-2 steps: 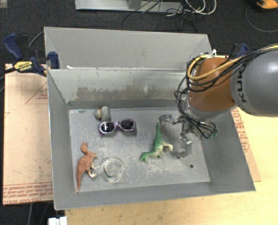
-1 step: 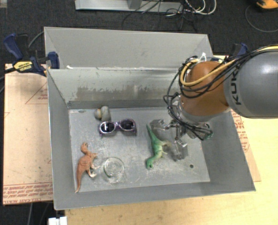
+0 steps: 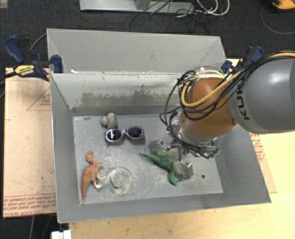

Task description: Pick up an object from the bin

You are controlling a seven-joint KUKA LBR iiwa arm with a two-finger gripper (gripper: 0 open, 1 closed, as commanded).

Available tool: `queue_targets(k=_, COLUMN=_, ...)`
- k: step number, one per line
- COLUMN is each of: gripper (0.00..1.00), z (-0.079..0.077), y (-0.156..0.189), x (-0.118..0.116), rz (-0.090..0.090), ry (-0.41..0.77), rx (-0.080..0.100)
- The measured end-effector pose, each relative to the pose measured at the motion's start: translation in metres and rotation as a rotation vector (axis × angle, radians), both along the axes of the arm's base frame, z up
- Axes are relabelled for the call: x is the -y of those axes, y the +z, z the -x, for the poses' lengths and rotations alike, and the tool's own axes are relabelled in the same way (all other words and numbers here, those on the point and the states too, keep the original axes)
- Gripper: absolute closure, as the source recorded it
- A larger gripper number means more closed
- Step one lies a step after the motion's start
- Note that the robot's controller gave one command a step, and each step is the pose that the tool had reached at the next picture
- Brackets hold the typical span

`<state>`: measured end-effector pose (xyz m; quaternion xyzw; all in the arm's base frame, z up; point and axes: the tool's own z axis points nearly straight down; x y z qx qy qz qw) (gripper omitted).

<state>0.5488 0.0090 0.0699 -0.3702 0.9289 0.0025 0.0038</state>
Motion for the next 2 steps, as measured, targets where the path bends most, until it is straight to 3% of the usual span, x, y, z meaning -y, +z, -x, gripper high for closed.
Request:
queue_targets(k=1, gripper=1.0, z=-0.0173, y=0.0003, x=-0.0161, rz=0.0, ry=0.076, rx=0.006)
queue_targets(k=2, gripper=1.0, z=-0.0173, y=0.0003, x=-0.0161, rz=0.0, ry=0.076, rx=0.006)
